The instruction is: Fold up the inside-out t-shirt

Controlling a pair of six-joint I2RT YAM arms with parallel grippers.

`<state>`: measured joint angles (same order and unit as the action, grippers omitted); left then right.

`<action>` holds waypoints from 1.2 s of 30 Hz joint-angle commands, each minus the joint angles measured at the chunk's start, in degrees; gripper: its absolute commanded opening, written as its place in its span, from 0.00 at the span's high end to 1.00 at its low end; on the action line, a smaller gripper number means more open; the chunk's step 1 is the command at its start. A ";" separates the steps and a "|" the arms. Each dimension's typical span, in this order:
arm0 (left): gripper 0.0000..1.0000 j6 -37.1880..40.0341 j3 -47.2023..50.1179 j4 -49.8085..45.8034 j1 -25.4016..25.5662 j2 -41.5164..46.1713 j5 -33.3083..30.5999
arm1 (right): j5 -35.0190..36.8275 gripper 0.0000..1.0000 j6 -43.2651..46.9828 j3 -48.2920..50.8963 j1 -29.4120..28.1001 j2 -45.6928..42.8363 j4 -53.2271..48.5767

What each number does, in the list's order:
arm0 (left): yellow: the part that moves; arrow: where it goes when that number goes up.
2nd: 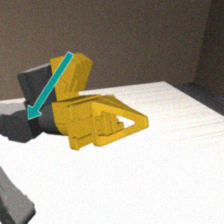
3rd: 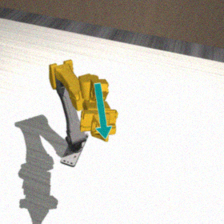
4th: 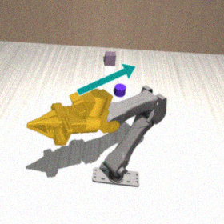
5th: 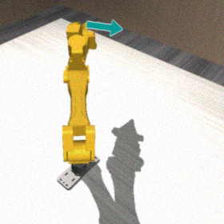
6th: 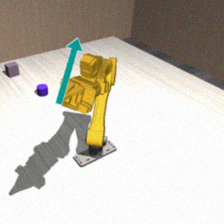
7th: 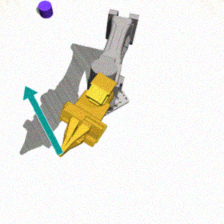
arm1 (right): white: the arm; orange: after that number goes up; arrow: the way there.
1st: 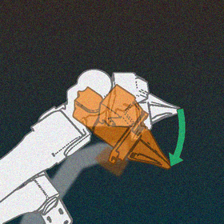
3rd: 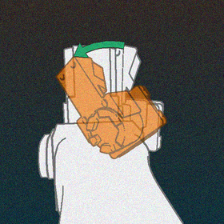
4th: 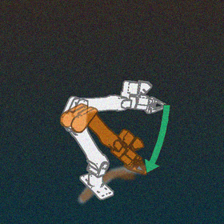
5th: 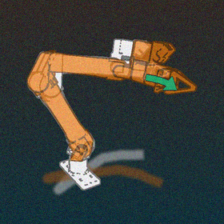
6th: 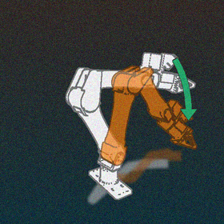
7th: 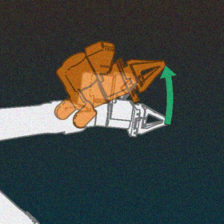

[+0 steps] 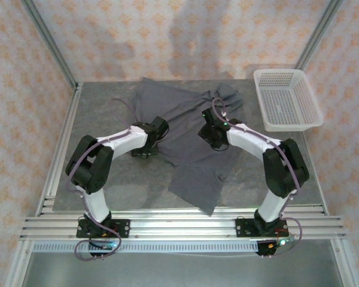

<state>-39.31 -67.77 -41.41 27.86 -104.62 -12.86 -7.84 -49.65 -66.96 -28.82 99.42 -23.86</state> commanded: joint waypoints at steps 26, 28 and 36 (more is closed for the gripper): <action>0.96 3.13 14.50 9.65 -13.06 18.38 -9.56 | 2.34 1.00 2.98 6.34 14.58 6.27 -5.30; 0.96 3.10 15.03 9.82 -14.07 19.07 -9.00 | 3.18 1.00 3.40 6.50 14.62 4.98 -5.88; 0.67 1.76 18.36 10.59 -19.37 22.42 -3.81 | 3.56 1.00 3.63 7.16 14.67 -2.08 -6.37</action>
<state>-37.56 -50.61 -30.13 9.65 -85.30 -16.49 -6.81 -47.11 -60.20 -14.46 100.36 -26.41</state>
